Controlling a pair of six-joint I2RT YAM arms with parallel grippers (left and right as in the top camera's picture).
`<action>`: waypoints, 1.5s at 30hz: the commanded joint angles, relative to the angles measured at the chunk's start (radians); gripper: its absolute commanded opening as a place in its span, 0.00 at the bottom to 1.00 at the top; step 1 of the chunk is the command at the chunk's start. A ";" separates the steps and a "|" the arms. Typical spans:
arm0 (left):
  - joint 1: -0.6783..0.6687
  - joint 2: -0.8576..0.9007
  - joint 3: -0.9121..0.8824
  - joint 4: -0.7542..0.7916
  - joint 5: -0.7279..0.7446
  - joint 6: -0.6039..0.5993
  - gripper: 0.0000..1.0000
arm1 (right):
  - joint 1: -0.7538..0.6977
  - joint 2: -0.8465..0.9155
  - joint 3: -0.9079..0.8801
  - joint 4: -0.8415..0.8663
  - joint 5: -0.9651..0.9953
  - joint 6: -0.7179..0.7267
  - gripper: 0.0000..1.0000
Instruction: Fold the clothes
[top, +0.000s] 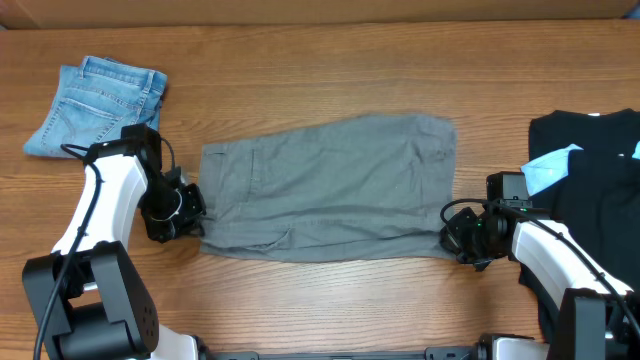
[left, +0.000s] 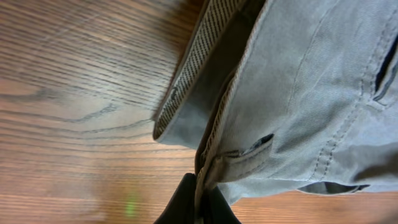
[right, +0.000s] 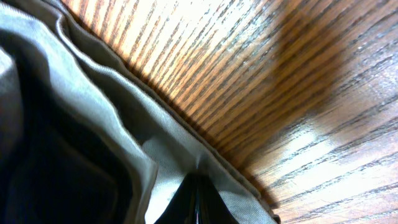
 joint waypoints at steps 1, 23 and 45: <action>0.011 -0.026 0.019 -0.007 -0.068 0.005 0.05 | 0.005 0.078 -0.062 -0.004 0.071 0.006 0.04; 0.008 -0.026 0.291 -0.112 0.018 0.080 0.36 | 0.005 -0.341 0.282 -0.428 0.118 -0.098 0.30; -0.154 -0.017 -0.163 0.257 0.035 0.091 0.04 | 0.082 0.074 0.280 -0.312 -0.100 -0.397 0.12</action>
